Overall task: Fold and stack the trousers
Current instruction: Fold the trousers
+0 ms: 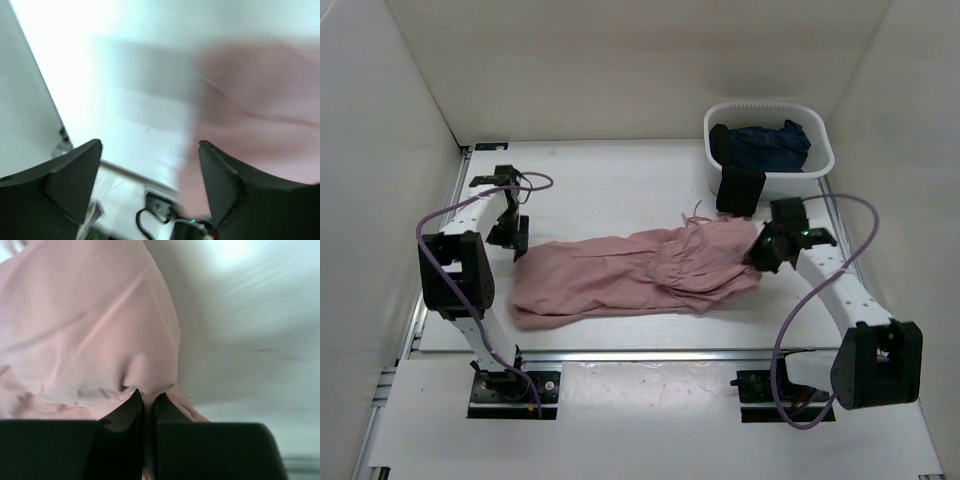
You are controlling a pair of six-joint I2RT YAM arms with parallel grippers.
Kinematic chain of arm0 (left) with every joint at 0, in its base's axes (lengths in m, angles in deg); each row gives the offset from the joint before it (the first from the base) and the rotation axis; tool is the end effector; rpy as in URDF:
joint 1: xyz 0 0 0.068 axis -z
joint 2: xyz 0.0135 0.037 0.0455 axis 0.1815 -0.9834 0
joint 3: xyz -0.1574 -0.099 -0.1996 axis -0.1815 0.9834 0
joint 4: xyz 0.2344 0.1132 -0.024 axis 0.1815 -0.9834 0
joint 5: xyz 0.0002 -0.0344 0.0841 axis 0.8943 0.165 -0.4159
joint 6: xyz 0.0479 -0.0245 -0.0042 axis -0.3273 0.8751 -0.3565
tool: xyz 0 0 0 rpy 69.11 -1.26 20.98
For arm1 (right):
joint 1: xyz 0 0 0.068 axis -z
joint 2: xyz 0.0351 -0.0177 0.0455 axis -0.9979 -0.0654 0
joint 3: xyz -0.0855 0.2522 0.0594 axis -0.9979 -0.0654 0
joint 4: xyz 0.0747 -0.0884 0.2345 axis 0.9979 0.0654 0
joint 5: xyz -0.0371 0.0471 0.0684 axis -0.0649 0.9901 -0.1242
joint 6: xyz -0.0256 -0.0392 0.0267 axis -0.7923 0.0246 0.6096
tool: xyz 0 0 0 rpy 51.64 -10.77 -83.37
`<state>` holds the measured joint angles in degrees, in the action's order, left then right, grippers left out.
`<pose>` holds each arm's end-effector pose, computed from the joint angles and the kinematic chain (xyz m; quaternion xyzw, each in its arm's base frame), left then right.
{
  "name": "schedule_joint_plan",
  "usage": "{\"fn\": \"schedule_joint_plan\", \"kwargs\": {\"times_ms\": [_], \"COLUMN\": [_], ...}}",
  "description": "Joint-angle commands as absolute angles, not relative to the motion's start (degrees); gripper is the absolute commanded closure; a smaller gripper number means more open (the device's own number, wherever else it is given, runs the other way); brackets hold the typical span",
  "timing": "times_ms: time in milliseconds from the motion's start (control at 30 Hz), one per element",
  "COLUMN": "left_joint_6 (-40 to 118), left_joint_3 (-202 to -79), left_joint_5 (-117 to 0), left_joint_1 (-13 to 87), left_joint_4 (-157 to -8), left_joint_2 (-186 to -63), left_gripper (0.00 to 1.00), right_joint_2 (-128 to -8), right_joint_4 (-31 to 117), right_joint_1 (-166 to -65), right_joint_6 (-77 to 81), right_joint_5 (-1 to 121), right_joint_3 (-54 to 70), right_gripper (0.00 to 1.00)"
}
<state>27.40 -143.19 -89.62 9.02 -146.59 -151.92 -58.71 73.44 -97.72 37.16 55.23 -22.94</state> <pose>0.3226 0.0219 0.2023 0.0092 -0.9804 -0.1968 0.0022 0.2357 0.0496 0.2133 0.2439 0.9293 0.1472 0.2349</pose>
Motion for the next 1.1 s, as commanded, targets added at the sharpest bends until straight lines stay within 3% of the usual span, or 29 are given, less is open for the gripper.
{"fn": "schedule_joint_plan", "kwargs": {"times_ms": [0,167,400,500,633,867,900,933,967,1067], "left_joint_6": [27.78,27.78,27.78,27.78,27.78,27.78,27.78,27.78,27.78,27.78], "left_joint_3": [-149.74,-150.46,-148.34,-147.82,-147.2,-145.54,-145.53,-145.53,-145.53,-144.92], "left_joint_5": [-84.07,-85.45,-86.08,-86.08,-86.08,-86.08,-86.08,-86.08,-86.08,-86.08], "left_joint_1": [9.84,10.46,10.46,10.46,10.46,10.46,10.46,10.46,10.46,10.46], "left_joint_4": [-148.73,-149.96,-149.96,-149.96,-149.96,-149.43,-149.43,-149.43,-149.43,-149.43], "left_joint_2": [-145.91,-146.68,-147.31,-147.31,-147.31,-146.78,-146.78,-146.78,-146.78,-146.78], "left_gripper": [0.09,0.08,0.08,0.08,0.08,0.08,0.08,0.08,0.08,0.08], "right_joint_2": [-55.54,-65.53,-84.17,-94.01,-104.65,-105.99,-105.99,-105.38,-104.85,-104.85], "right_joint_4": [95.85,116.17,124.89,125.68,122.89,110.49,109.26,106.29,104.44,102.04], "right_joint_1": [-94.16,-101.41,-127.52,-132.82,-134.15,-134.15,-134.15,-134.15,-134.76,-136.08], "right_joint_6": [26.95,22.8,29.13,29.74,31.15,35.11,35.11,33.98,32.66,22.84], "right_joint_5": [39.82,24.43,22.47,21.77,25.28,29.93,31.07,32.91,35.37,46.96], "right_joint_3": [-8.23,19.96,35.55,39.96,44.54,47.18,47.18,45.53,44.47,46.45], "right_gripper": [1.0,1.0,1.0,1.0,1.0,0.98,0.89,0.71,0.4,0.25]}}
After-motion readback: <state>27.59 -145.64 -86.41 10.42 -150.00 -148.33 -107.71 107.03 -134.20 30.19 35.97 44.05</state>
